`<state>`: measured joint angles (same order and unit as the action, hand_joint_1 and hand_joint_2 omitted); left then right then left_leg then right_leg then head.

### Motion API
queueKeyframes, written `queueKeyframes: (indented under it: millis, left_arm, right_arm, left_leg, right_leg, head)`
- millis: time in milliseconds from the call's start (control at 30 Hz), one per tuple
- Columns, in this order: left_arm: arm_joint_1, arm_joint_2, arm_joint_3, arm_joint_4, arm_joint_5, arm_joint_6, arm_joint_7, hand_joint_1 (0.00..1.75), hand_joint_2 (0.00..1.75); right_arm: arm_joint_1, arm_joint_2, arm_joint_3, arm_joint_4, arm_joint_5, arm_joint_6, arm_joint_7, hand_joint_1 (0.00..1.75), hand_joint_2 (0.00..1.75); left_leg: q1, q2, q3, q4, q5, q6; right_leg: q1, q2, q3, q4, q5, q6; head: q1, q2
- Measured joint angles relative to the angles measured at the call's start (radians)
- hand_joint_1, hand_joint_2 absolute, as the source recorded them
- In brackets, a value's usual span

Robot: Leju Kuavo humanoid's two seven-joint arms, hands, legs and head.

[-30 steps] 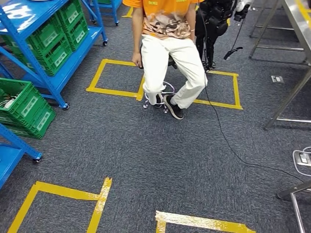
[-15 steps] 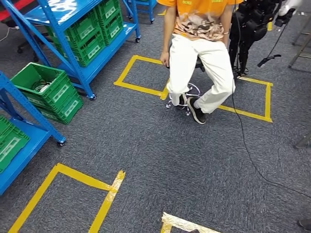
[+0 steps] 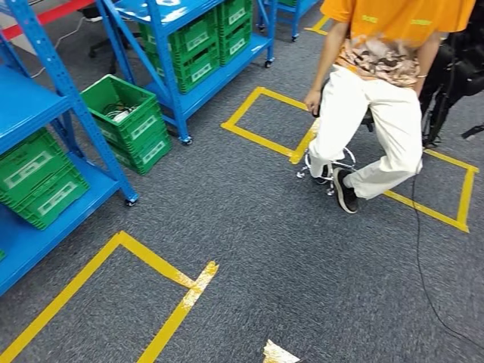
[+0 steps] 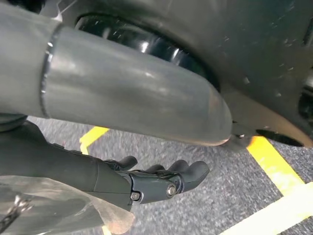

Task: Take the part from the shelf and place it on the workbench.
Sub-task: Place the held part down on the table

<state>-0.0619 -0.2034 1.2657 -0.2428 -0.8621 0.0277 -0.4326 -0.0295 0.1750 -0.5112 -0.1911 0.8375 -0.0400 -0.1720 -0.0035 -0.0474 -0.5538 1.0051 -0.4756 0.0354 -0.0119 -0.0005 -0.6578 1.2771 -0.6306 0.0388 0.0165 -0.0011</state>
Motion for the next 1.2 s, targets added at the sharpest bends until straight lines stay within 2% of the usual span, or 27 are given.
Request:
queueKeyframes:
  millis: [33, 100, 133, 167, 233, 267, 300, 367, 433, 467, 500, 533, 567, 600, 667, 700, 733, 767, 800, 833, 867, 900, 967, 1000, 1133, 1167, 1200]
  left_arm:
    - [0.0, 0.0, 0.0, 0.0, 0.0, -0.001, 0.0, 0.0, 0.0]
    - [-0.001, 0.0, 0.0, 0.0, 0.0, -0.001, 0.0, 0.0, 0.0]
    - [-0.002, 0.001, 0.0, 0.0, 0.0, -0.001, 0.0, 0.0, 0.0]
    - [-0.002, 0.001, 0.0, 0.0, 0.0, -0.001, 0.0, 0.0, 0.0]
    - [0.001, 0.002, 0.0, 0.0, 0.0, -0.001, 0.0, 0.0, 0.0]
    - [0.003, 0.002, 0.0, 0.001, 0.0, 0.0, 0.0, 0.0, 0.0]
    - [0.003, 0.002, 0.0, 0.001, -0.001, 0.0, 0.0, 0.0, 0.0]
    - [0.0, 0.002, 0.0, 0.001, -0.003, 0.001, 0.0, 0.0, 0.0]
    - [-0.002, 0.002, 0.0, 0.001, -0.004, 0.001, 0.001, 0.0, 0.0]
    - [-0.001, 0.002, 0.0, 0.001, -0.005, 0.001, 0.002, 0.0, 0.0]
    - [0.0, 0.002, 0.0, 0.001, -0.007, 0.002, 0.004, 0.0, 0.0]
    - [0.002, 0.002, 0.0, 0.001, -0.009, 0.002, 0.006, 0.0, 0.0]
    - [0.003, 0.002, 0.0, 0.001, -0.011, 0.002, 0.008, 0.0, 0.0]
    - [0.002, 0.002, 0.0, 0.001, -0.013, 0.003, 0.011, 0.0, 0.0]
    - [-0.001, 0.002, 0.0, 0.001, -0.017, 0.006, 0.018, 0.0, 0.0]
    - [-0.002, 0.003, -0.001, 0.001, -0.018, 0.007, 0.021, 0.0, 0.0]
    - [-0.001, 0.003, -0.001, 0.001, -0.018, 0.008, 0.023, 0.0, 0.0]
    - [0.001, 0.003, -0.001, 0.001, -0.018, 0.008, 0.025, 0.0, 0.0]
    - [0.002, 0.003, -0.001, 0.001, -0.018, 0.008, 0.028, 0.0, 0.0]
    - [0.001, 0.002, -0.001, 0.001, -0.018, 0.008, 0.031, 0.0, 0.0]
    - [0.001, 0.001, -0.001, 0.001, -0.018, 0.009, 0.033, 0.0, 0.0]
    - [-0.001, 0.001, -0.001, 0.001, -0.019, 0.009, 0.036, 0.0, 0.0]
    - [-0.002, 0.0, -0.002, 0.001, -0.019, 0.009, 0.037, 0.0, 0.0]
    - [-0.002, 0.0, -0.002, 0.001, -0.019, 0.009, 0.038, 0.0, 0.0]
    - [-0.001, 0.0, -0.002, 0.001, -0.02, 0.009, 0.038, 0.0, 0.0]
    - [-0.001, 0.0, -0.002, 0.001, -0.02, 0.009, 0.038, 0.0, 0.0]
    - [-0.001, 0.0, -0.002, 0.001, -0.02, 0.009, 0.039, 0.0, 0.0]
  right_arm:
    - [0.0, 0.0, 0.0, 0.0, 0.0, 0.0, 0.0, 0.0, 0.0]
    - [-0.001, 0.0, 0.0, 0.001, 0.0, 0.001, -0.001, 0.0, 0.0]
    - [-0.001, 0.0, 0.0, 0.001, 0.0, 0.002, -0.001, 0.0, 0.0]
    - [-0.001, 0.0, 0.0, 0.002, 0.0, 0.002, -0.001, 0.0, 0.0]
    - [-0.001, 0.0, 0.0, 0.002, 0.0, 0.003, -0.001, 0.0, 0.0]
    - [-0.001, 0.0, 0.0, 0.002, -0.001, 0.003, -0.001, 0.0, 0.0]
    - [-0.001, 0.0, 0.0, 0.002, -0.001, 0.004, -0.002, 0.0, 0.0]
    - [0.0, 0.0, 0.0, 0.002, 0.0, 0.005, -0.002, 0.0, 0.0]
    - [0.003, -0.001, 0.0, 0.003, 0.0, 0.007, -0.002, 0.0, 0.0]
    - [0.003, -0.001, 0.0, 0.003, 0.0, 0.007, -0.001, 0.0, 0.0]
    - [0.003, -0.001, 0.0, 0.003, 0.001, 0.007, -0.001, 0.0, 0.0]
    - [0.002, -0.001, 0.0, 0.003, 0.003, 0.007, 0.0, 0.0, 0.0]
    - [0.001, -0.001, 0.0, 0.003, 0.004, 0.007, 0.0, 0.0, 0.0]
    - [0.001, -0.001, 0.0, 0.003, 0.006, 0.008, 0.001, 0.0, 0.0]
    - [0.0, -0.001, 0.0, 0.003, 0.009, 0.008, 0.002, 0.0, 0.0]
    - [-0.002, -0.001, 0.001, 0.003, 0.01, 0.008, 0.004, 0.0, 0.0]
    - [-0.004, -0.001, 0.001, 0.003, 0.011, 0.008, 0.005, 0.0, 0.0]
    - [-0.006, -0.001, 0.002, 0.003, 0.013, 0.008, 0.007, 0.0, 0.0]
    - [-0.007, -0.001, 0.002, 0.003, 0.014, 0.008, 0.009, 0.0, 0.0]
    - [-0.007, -0.001, 0.002, 0.003, 0.016, 0.008, 0.01, 0.0, 0.0]
    - [-0.006, -0.001, 0.002, 0.003, 0.017, 0.008, 0.011, 0.0, 0.0]
    - [-0.004, -0.001, 0.002, 0.003, 0.017, 0.009, 0.012, 0.0, 0.0]
    - [-0.002, -0.001, 0.002, 0.003, 0.018, 0.009, 0.013, 0.0, 0.0]
    - [-0.002, -0.001, 0.002, 0.003, 0.018, 0.009, 0.013, 0.0, 0.0]
    - [-0.001, -0.002, 0.002, 0.003, 0.018, 0.009, 0.014, 0.0, 0.0]
    - [0.0, -0.003, 0.002, 0.003, 0.018, 0.009, 0.015, 0.0, 0.0]
    - [0.0, -0.004, 0.002, 0.003, 0.019, 0.009, 0.016, 0.0, 0.0]
  left_leg:
    - [0.002, -0.015, 0.001, 0.002, -0.002, -0.002]
    - [0.003, -0.04, -0.001, 0.01, -0.006, -0.011]
    - [0.003, -0.051, -0.005, 0.014, -0.008, -0.017]
    - [0.003, -0.061, -0.01, 0.016, -0.007, -0.022]
    - [0.005, -0.078, -0.016, 0.016, -0.004, -0.033]
    - [0.005, -0.068, -0.019, 0.021, -0.008, -0.038]
    - [0.004, -0.046, -0.028, 0.04, -0.021, -0.043]
    - [0.002, 0.014, -0.074, 0.143, -0.078, -0.051]
    - [0.005, 0.035, -0.138, 0.276, -0.132, -0.056]
    - [0.006, 0.038, -0.153, 0.307, -0.135, -0.056]
    - [0.006, 0.04, -0.147, 0.296, -0.117, -0.055]
    - [0.006, 0.045, -0.122, 0.247, -0.084, -0.051]
    - [0.004, 0.063, -0.086, 0.175, -0.047, -0.045]
    - [-0.003, 0.09, -0.052, 0.106, -0.023, -0.038]
    - [-0.014, 0.13, -0.016, 0.029, -0.006, -0.025]
    - [-0.018, 0.131, -0.016, 0.023, -0.011, -0.021]
    - [-0.017, 0.118, -0.017, 0.02, -0.009, -0.017]
    - [-0.014, 0.106, -0.015, 0.015, -0.006, -0.013]
    - [-0.01, 0.094, -0.013, 0.01, -0.002, -0.009]
    - [-0.005, 0.081, -0.01, 0.004, 0.001, -0.004]
    - [-0.002, 0.069, -0.008, 0.002, 0.003, -0.001]
    - [0.0, 0.056, -0.009, 0.002, 0.004, 0.001]
    - [0.0, 0.039, -0.009, 0.003, 0.004, 0.002]
    - [0.0, 0.036, -0.009, 0.003, 0.004, 0.003]
    - [0.0, 0.027, -0.008, 0.003, 0.003, 0.003]
    - [0.0, 0.013, -0.007, 0.004, 0.003, 0.002]
    - [0.001, -0.011, -0.008, 0.008, 0.0, -0.004]
  right_leg:
    - [-0.001, 0.009, 0.022, -0.064, 0.045, 0.0]
    - [-0.008, 0.059, 0.073, -0.194, 0.105, -0.001]
    - [-0.011, 0.079, 0.091, -0.234, 0.117, -0.004]
    - [-0.011, 0.09, 0.097, -0.245, 0.115, -0.009]
    - [-0.01, 0.071, 0.103, -0.249, 0.117, -0.021]
    - [-0.01, 0.06, 0.104, -0.25, 0.118, -0.027]
    - [-0.01, 0.047, 0.106, -0.252, 0.118, -0.033]
    - [-0.009, 0.018, 0.11, -0.254, 0.115, -0.043]
    - [-0.005, -0.016, 0.112, -0.254, 0.111, -0.048]
    - [-0.004, -0.032, 0.113, -0.254, 0.109, -0.049]
    - [-0.003, -0.045, 0.116, -0.254, 0.106, -0.049]
    - [-0.002, -0.057, 0.12, -0.254, 0.104, -0.048]
    - [-0.001, -0.069, 0.125, -0.254, 0.101, -0.047]
    - [0.002, -0.08, 0.129, -0.253, 0.097, -0.044]
    - [0.006, -0.101, 0.135, -0.254, 0.091, -0.036]
    - [0.008, -0.112, 0.137, -0.256, 0.089, -0.031]
    - [0.008, -0.123, 0.141, -0.258, 0.087, -0.026]
    - [0.007, -0.118, 0.143, -0.257, 0.083, -0.02]
    - [0.006, -0.098, 0.139, -0.243, 0.071, -0.015]
    - [0.004, -0.069, 0.124, -0.209, 0.049, -0.011]
    - [0.001, -0.036, 0.096, -0.153, 0.02, -0.008]
    - [-0.001, -0.015, 0.061, -0.084, -0.01, -0.006]
    - [-0.001, -0.004, 0.012, 0.008, -0.045, -0.003]
    - [-0.001, -0.004, 0.003, 0.024, -0.05, -0.002]
    - [-0.001, -0.003, -0.011, 0.041, -0.045, -0.002]
    - [-0.001, -0.001, -0.004, 0.008, -0.012, -0.003]
    - [-0.004, 0.022, 0.023, -0.063, 0.03, -0.005]
  head:
    - [0.0, 0.0]
    - [0.0, 0.0]
    - [0.0, 0.0]
    - [-0.001, 0.0]
    - [-0.001, 0.0]
    - [-0.001, 0.0]
    - [-0.004, 0.0]
    - [-0.009, 0.0]
    - [-0.01, 0.0]
    - [-0.01, 0.0]
    - [-0.01, 0.0]
    - [-0.01, 0.0]
    - [-0.01, 0.0]
    - [-0.01, 0.0]
    - [-0.01, 0.0]
    - [-0.009, 0.0]
    - [-0.009, 0.0]
    - [-0.009, 0.0]
    - [-0.007, 0.0]
    - [-0.004, 0.0]
    - [-0.002, 0.0]
    - [0.0, 0.0]
    - [0.001, 0.0]
    - [0.001, 0.0]
    - [0.001, 0.0]
    - [0.0, 0.0]
    - [0.0, 0.0]
